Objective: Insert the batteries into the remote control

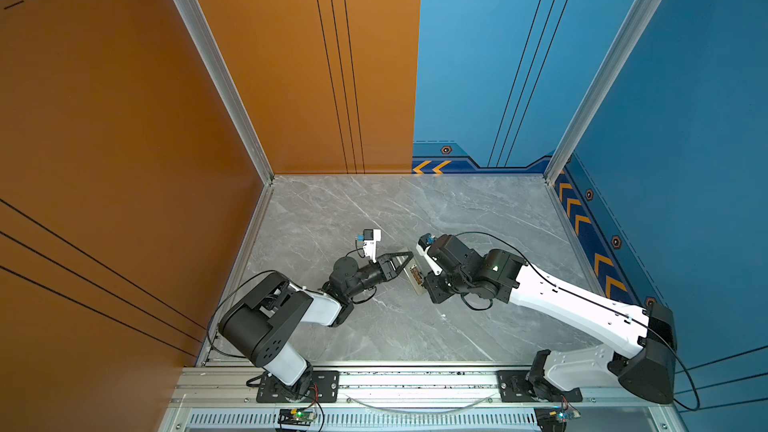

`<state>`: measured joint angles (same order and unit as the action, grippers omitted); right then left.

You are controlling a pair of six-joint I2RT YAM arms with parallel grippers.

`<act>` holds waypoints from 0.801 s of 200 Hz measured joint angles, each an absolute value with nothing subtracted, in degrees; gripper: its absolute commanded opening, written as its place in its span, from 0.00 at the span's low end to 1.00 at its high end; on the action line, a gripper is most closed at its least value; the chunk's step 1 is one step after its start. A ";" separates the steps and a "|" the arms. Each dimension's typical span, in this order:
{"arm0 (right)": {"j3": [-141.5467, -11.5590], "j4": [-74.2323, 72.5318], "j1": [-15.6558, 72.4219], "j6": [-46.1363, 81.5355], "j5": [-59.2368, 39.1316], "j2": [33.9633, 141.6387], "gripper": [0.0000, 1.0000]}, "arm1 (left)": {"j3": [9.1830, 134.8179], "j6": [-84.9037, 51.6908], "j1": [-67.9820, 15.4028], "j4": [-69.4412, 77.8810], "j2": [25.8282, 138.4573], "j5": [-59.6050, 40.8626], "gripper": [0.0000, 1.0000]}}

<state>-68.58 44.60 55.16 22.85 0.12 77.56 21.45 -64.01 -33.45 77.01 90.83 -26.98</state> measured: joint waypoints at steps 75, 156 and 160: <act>-68.58 44.56 54.74 22.02 0.10 81.10 0.00 | 21.45 -64.60 -33.45 78.30 91.00 -27.00 0.00; -69.34 44.49 54.72 21.21 0.08 83.29 0.00 | 21.45 -64.64 -33.45 78.19 91.42 -27.24 0.00; -69.45 44.49 54.72 21.19 0.08 83.37 0.00 | 21.45 -64.66 -33.45 78.22 91.42 -27.24 0.00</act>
<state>-69.45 44.49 54.72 21.19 0.08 83.37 21.45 -64.66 -33.45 78.22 91.42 -27.24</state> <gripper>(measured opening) 0.058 0.230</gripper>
